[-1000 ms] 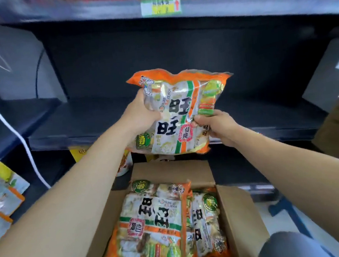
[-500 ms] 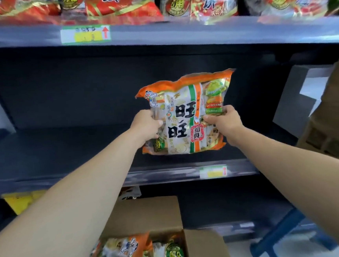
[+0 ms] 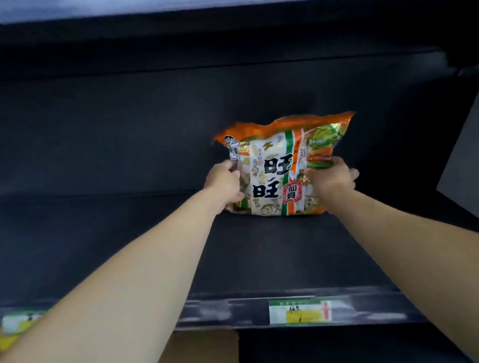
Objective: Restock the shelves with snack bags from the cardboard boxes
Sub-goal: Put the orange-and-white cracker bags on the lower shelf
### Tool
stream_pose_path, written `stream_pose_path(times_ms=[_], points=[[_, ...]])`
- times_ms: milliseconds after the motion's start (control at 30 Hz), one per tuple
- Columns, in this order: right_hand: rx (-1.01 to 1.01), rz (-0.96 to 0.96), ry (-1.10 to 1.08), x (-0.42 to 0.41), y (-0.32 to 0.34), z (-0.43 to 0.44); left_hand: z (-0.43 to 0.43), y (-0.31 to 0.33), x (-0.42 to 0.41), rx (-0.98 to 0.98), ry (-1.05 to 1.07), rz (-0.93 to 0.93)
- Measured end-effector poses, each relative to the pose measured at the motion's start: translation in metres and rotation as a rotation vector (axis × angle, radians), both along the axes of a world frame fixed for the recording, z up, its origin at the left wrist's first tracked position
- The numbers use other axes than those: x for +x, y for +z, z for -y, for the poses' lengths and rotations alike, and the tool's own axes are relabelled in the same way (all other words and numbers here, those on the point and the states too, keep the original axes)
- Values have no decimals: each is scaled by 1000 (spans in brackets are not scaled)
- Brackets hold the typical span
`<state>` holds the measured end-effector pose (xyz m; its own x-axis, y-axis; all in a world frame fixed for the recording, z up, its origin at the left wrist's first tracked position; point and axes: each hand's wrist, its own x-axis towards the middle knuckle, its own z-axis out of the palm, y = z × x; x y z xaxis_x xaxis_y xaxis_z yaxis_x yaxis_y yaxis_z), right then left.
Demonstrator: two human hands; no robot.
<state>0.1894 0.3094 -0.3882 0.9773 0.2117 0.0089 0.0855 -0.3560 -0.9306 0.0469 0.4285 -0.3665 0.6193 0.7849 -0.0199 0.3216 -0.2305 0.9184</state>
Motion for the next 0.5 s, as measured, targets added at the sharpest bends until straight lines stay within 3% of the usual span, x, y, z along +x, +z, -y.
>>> stream_pose_path(times_ms=[167, 333, 500], points=[[37, -18, -3, 22, -18, -12, -15, -4, 27, -70, -41, 12], [132, -13, 122, 24, -16, -21, -15, -8, 32, 54, -138, -83], [13, 64, 125, 4, -19, -17, -13, -10, 18, 161, -114, -143]])
